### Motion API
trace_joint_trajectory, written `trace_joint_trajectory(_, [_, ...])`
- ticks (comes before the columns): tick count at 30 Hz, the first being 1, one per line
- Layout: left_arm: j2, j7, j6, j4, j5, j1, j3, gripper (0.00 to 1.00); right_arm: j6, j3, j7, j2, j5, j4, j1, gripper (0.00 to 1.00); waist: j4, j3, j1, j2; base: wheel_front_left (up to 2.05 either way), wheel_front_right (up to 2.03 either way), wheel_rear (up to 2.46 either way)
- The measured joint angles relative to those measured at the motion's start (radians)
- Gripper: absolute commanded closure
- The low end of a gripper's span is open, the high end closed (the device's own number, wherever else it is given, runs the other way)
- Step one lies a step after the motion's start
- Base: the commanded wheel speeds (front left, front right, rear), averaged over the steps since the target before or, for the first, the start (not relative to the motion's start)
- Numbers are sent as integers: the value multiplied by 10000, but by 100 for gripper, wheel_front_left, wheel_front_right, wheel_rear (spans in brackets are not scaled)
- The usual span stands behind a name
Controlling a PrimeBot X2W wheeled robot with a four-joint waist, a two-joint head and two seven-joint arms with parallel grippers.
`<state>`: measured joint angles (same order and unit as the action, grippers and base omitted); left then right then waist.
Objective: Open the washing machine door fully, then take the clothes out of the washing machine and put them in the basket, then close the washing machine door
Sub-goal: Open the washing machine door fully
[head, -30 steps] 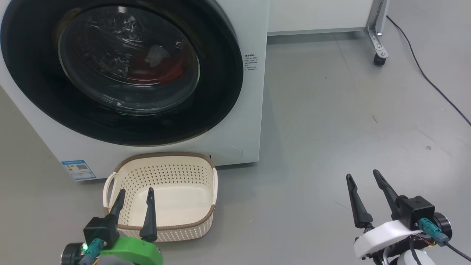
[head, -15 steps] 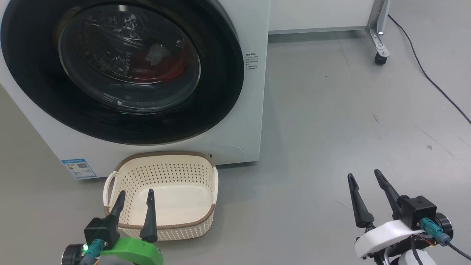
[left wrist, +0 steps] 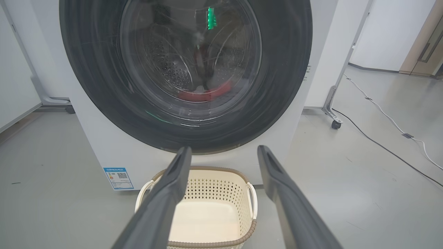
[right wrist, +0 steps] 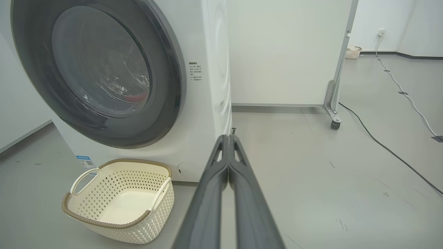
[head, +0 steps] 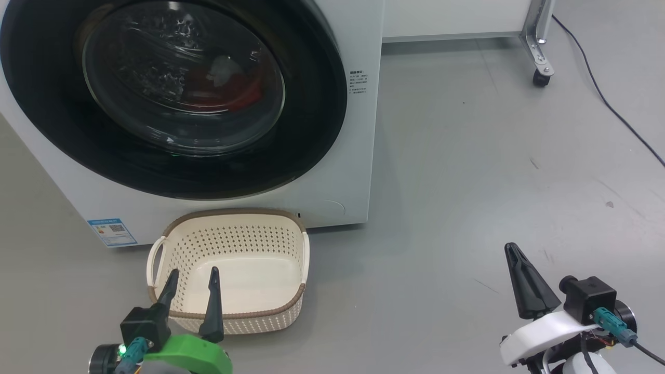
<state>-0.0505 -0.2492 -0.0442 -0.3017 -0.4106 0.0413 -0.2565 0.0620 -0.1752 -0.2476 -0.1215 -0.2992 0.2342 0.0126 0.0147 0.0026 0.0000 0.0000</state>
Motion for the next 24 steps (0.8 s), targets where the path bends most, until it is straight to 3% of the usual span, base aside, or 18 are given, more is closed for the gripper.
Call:
trace_joint_trajectory(10, [15,0,10,226,31,290,-98,0,284,259,0,92,-617,-109,-254,100,202,617,0,0,0,0,0])
trace_joint_trajectory(16, [33,0,10,449,63,619,-148,0,441,863,0,550,-2456,-180,-692,100,401,1119,0,0,0,0,0])
trace_joint_trajectory(24, [52,0,10,700,73,1182,-224,0,548,1546,389,604,-4907,-178,-1871,100,698,1862,0,0,0,0,0])
